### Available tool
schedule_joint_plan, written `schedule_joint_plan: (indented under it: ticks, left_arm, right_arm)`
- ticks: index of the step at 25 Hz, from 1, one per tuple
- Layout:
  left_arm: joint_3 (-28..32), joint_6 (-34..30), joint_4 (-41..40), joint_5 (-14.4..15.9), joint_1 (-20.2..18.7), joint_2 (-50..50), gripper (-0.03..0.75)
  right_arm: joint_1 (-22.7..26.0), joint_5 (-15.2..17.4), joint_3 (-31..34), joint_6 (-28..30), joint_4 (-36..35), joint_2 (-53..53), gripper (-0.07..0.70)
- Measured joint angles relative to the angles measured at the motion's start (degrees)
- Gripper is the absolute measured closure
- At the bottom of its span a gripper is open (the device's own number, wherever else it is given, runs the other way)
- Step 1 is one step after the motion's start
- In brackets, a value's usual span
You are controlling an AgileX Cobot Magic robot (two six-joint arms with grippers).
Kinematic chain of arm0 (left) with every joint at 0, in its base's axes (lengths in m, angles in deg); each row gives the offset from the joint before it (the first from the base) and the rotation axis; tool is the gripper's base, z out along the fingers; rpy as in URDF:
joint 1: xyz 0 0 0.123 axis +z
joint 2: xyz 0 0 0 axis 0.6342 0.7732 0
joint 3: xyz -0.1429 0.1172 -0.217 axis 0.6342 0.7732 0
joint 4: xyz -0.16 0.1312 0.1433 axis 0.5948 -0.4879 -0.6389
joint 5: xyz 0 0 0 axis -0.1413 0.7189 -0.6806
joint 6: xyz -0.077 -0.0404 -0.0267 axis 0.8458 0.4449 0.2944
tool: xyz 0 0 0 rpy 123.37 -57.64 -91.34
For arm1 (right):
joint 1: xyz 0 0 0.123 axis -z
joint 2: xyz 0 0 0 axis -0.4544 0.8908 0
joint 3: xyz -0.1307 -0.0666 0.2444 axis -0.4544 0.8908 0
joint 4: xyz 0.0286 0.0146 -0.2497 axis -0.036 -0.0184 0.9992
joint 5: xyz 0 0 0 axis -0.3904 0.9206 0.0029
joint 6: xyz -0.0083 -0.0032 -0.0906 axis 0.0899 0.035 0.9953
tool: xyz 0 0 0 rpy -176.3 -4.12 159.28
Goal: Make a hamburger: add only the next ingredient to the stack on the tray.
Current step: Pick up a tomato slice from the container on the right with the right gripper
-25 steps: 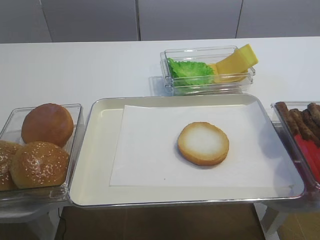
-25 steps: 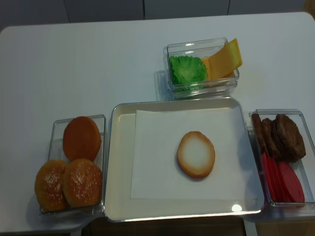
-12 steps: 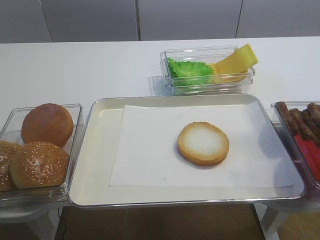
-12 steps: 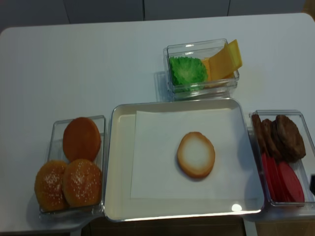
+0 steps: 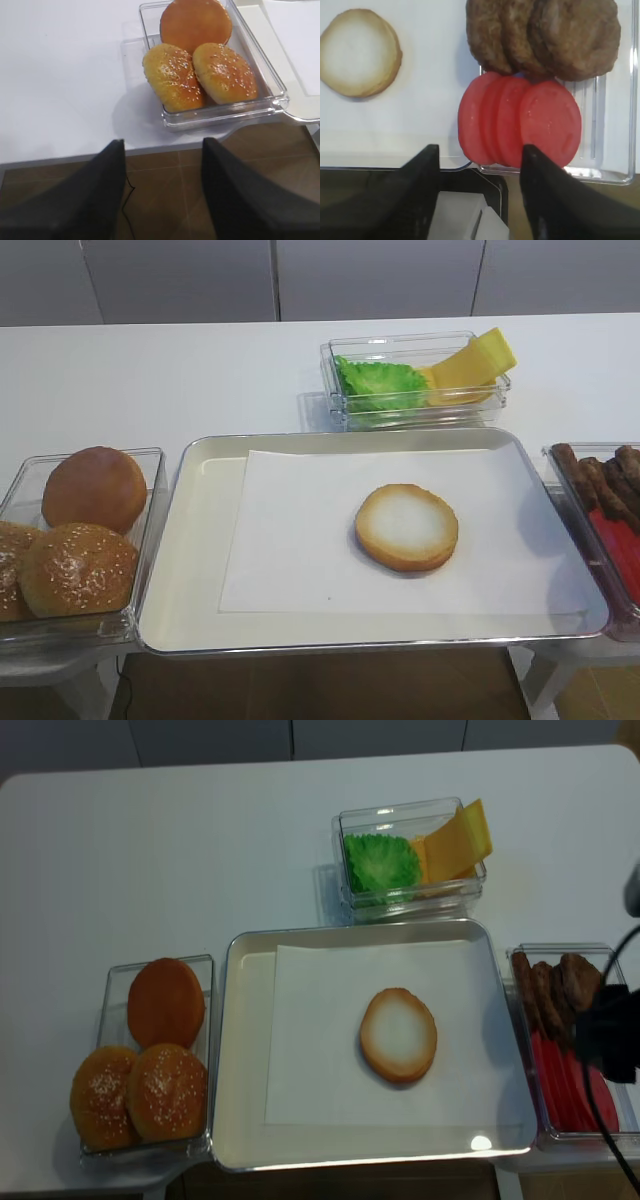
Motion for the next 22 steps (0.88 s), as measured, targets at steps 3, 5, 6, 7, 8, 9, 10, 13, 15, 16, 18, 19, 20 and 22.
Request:
schedule_joint_plan:
  ticks: [3,5,6,7,8,9,10,13,15,16,18,19,20,22]
  left_arm:
    - [0.0,0.0,0.0,0.0,0.0,0.0,0.346]
    - [0.0,0.0,0.0,0.0,0.0,0.0,0.346]
    - [0.0,0.0,0.0,0.0,0.0,0.0,0.346]
    - [0.0,0.0,0.0,0.0,0.0,0.0,0.346]
    - [0.0,0.0,0.0,0.0,0.0,0.0,0.346]
    - [0.0,0.0,0.0,0.0,0.0,0.0,0.346]
    - [0.0,0.0,0.0,0.0,0.0,0.0,0.346]
    - [0.0,0.0,0.0,0.0,0.0,0.0,0.346]
    - [0.0,0.0,0.0,0.0,0.0,0.0,0.346]
    - [0.0,0.0,0.0,0.0,0.0,0.0,0.346]
    - [0.0,0.0,0.0,0.0,0.0,0.0,0.346]
    - [0.0,0.0,0.0,0.0,0.0,0.0,0.346]
    - [0.0,0.0,0.0,0.0,0.0,0.0,0.346]
    - [0.0,0.0,0.0,0.0,0.0,0.0,0.346]
  right_arm:
    - [-3.7,0.3,-0.9,-3.2,2.6,3.2,0.245]
    - [-5.8,0.3,-0.9,-4.9,3.9,5.2,0.245]
    - [-6.8,0.3,-1.0,-5.6,4.6,6.3,0.246]
    - [-7.6,0.3,-1.0,-6.3,5.4,7.4,0.248]
    - [-8.5,0.3,-1.0,-7.0,6.2,8.4,0.253]
    - [-9.3,0.2,-1.0,-7.5,7.1,9.5,0.26]
    - [-9.9,0.1,-1.0,-8.2,7.9,10.6,0.263]
    - [-10.6,-0.9,-1.0,-8.9,9.4,13.3,0.272]
    - [-10.6,-1.7,-1.0,-9.1,10.2,14.8,0.274]
    - [-10.6,-2.2,-1.0,-9.1,10.3,15.5,0.276]
    - [-10.6,-3.4,-1.0,-9.1,10.6,16.4,0.28]
    - [-10.6,-3.8,-1.0,-9.1,10.6,16.9,0.288]
    - [-10.6,-4.2,-1.0,-9.1,10.7,17.4,0.302]
    - [-10.6,-4.6,-1.0,-9.1,11.0,18.2,0.328]
